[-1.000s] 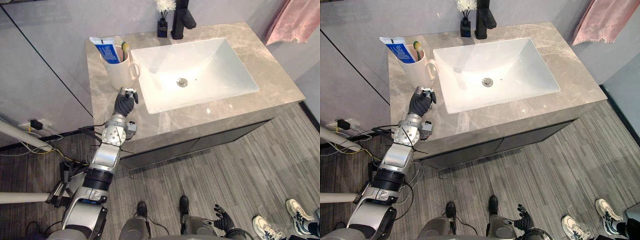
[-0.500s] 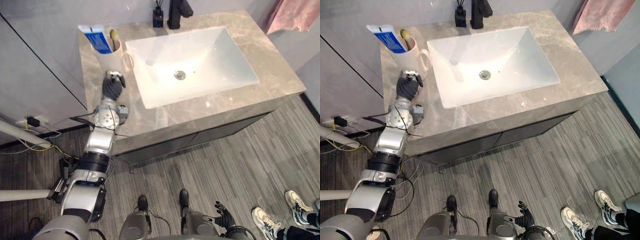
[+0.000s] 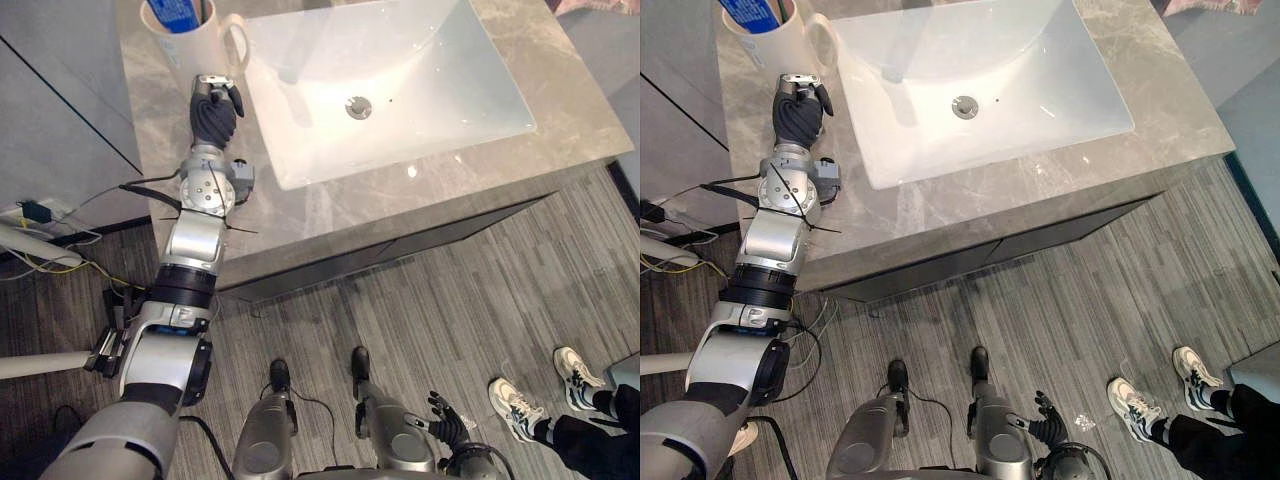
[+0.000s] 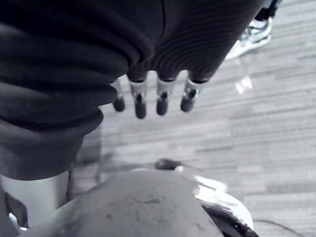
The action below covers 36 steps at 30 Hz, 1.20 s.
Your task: Organize washtable
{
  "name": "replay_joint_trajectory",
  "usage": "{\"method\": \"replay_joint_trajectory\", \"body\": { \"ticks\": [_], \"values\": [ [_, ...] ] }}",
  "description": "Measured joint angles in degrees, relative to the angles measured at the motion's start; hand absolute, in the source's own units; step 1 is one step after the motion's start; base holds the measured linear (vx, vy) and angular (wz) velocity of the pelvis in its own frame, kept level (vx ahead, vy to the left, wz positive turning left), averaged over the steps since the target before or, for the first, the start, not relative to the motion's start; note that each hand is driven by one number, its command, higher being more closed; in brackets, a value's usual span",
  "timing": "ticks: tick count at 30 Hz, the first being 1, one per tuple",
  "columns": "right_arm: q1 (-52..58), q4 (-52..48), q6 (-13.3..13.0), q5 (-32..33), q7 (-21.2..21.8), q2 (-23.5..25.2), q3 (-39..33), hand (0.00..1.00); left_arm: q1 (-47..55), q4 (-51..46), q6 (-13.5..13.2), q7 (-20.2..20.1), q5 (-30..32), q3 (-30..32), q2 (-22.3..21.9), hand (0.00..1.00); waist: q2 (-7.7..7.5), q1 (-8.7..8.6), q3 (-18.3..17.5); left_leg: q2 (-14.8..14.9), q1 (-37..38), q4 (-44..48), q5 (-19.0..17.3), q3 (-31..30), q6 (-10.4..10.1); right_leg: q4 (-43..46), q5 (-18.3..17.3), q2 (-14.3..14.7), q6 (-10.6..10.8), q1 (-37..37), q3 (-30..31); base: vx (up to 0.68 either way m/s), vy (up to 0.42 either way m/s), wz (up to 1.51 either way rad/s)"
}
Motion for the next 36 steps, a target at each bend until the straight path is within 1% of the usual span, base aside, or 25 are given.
{"method": "replay_joint_trajectory", "body": {
  "ticks": [3, 6, 10, 13, 17, 25, 30, 32, 33, 34, 35, 36],
  "values": [
    [0.0, -0.2, -0.1, 0.3, -0.2, 0.0, 0.0, 0.0, -2.1, 0.5, 0.0, 0.1, -0.1, -0.1, 0.3, 1.0, -0.11, -0.11, 0.3, 0.0, -0.9, 0.3, 0.0, 0.0, 0.0, 0.0, 0.2, 0.0, 0.0, -0.9, 0.0, 0.0, 0.0, 0.0],
    [0.0, -1.3, -0.9, 0.4, -0.9, 0.0, 0.1, 0.0, -5.6, 1.7, -0.1, 0.4, -1.3, -0.4, 1.2, 1.0, -0.21, -0.35, 1.9, 0.1, -1.7, 0.8, 0.0, -0.1, 0.0, 0.0, 0.5, 0.0, -0.1, -1.2, 0.0, 0.0, 0.0, 0.0],
    [0.0, -2.3, -1.5, 0.5, -1.0, -0.1, 0.5, 0.0, -10.2, 4.2, -0.3, 1.3, -2.4, -0.4, 3.8, 1.0, -0.53, -0.54, 3.9, 0.2, -2.8, 1.3, 0.0, 0.2, 0.0, 0.0, 0.9, 0.1, -0.1, -2.4, 0.4, -0.03, 0.004, -0.04],
    [0.1, -2.4, -1.6, 0.6, -1.0, -0.3, 1.4, 0.0, -13.4, 6.7, -0.3, 1.8, -3.5, -0.4, 6.0, 1.0, -0.57, -0.65, 4.5, 0.4, -4.0, 1.8, 0.0, 0.3, 0.0, 0.1, 1.2, 0.3, -0.1, -3.4, 0.6, -0.02, -0.003, -0.02],
    [0.1, -2.6, -1.8, 0.6, -1.0, -0.9, 2.5, 0.0, -14.0, 7.3, -0.2, 2.5, -3.6, 0.0, 7.9, 1.0, -0.56, -0.54, 5.1, 0.7, -4.0, 1.8, 0.0, 0.4, 0.0, 0.1, 1.2, 0.5, -0.1, -3.5, 0.7, -0.01, -0.002, -0.01],
    [0.1, -3.3, -2.0, 0.8, -1.0, -2.2, 3.7, 0.0, -15.5, 7.8, -0.2, 2.5, -5.1, 0.1, 7.9, 1.0, -0.4, -0.47, 5.2, 0.9, -4.3, 1.9, 0.1, 0.3, 0.0, 0.3, 1.2, 0.7, -0.2, -3.7, 0.6, 0.0, 0.0, 0.0],
    [0.1, -3.3, -2.0, 0.9, -1.0, -2.2, 3.7, 0.0, -16.7, 7.7, -0.3, 2.5, -5.4, 0.0, 7.4, 1.0, -0.3, -0.48, 5.2, 0.9, -4.1, 2.0, 0.1, 0.1, 0.0, 0.3, 1.2, 0.7, -0.2, -3.4, 0.4, 0.0, 0.0, 0.01],
    [0.1, -3.1, -2.0, 0.9, -1.0, -2.2, 3.7, 0.0, -15.3, 5.4, -0.3, 2.2, -5.4, -0.1, 6.5, 1.0, -0.18, -0.23, 5.1, 0.9, -3.8, 2.0, 0.1, -0.1, 0.0, 0.3, 1.1, 0.7, -0.2, -3.0, 0.2, -0.01, 0.002, 0.05],
    [0.1, -2.7, -2.0, 1.0, -1.0, -2.1, 3.6, 0.0, -12.8, 1.8, -0.4, 2.1, -5.4, -0.2, 6.0, 1.0, 0.09, -0.02, 5.0, 0.8, -3.5, 1.9, 0.1, -0.2, 0.0, 0.3, 1.0, 0.7, -0.3, -2.7, 0.1, 0.0, 0.0, 0.0],
    [0.0, -2.1, -2.0, 1.0, -1.0, -1.9, 3.4, 0.0, -9.6, -2.5, -0.5, 1.4, -5.4, -0.1, 5.6, 1.0, 0.57, 0.27, 4.7, 0.8, -3.2, 1.8, 0.1, -0.2, 0.0, 0.3, 1.0, 0.7, -0.3, -2.4, 0.1, 0.0, 0.0, 0.0],
    [0.1, -1.9, -2.0, 1.2, -1.0, -1.9, 3.1, 0.0, -7.6, -4.4, -0.9, 0.8, -5.4, -0.1, 5.5, 1.0, 0.9, 0.45, 4.6, 0.8, -3.1, 1.7, 0.1, -0.2, 0.0, 0.2, 1.0, 0.7, -0.3, -2.3, 0.1, 0.0, 0.0, 0.0],
    [0.1, -1.3, -1.8, 2.0, -1.0, -1.9, 2.3, 0.0, -4.0, -7.4, -1.4, -0.3, -5.5, -0.1, 5.5, 1.0, 1.53, 0.83, 4.1, 0.8, -2.5, 1.5, 0.1, -0.2, 0.0, 0.0, 1.0, 0.7, -0.3, -1.6, 0.0, 0.02, -0.002, 0.03]
  ]
}}
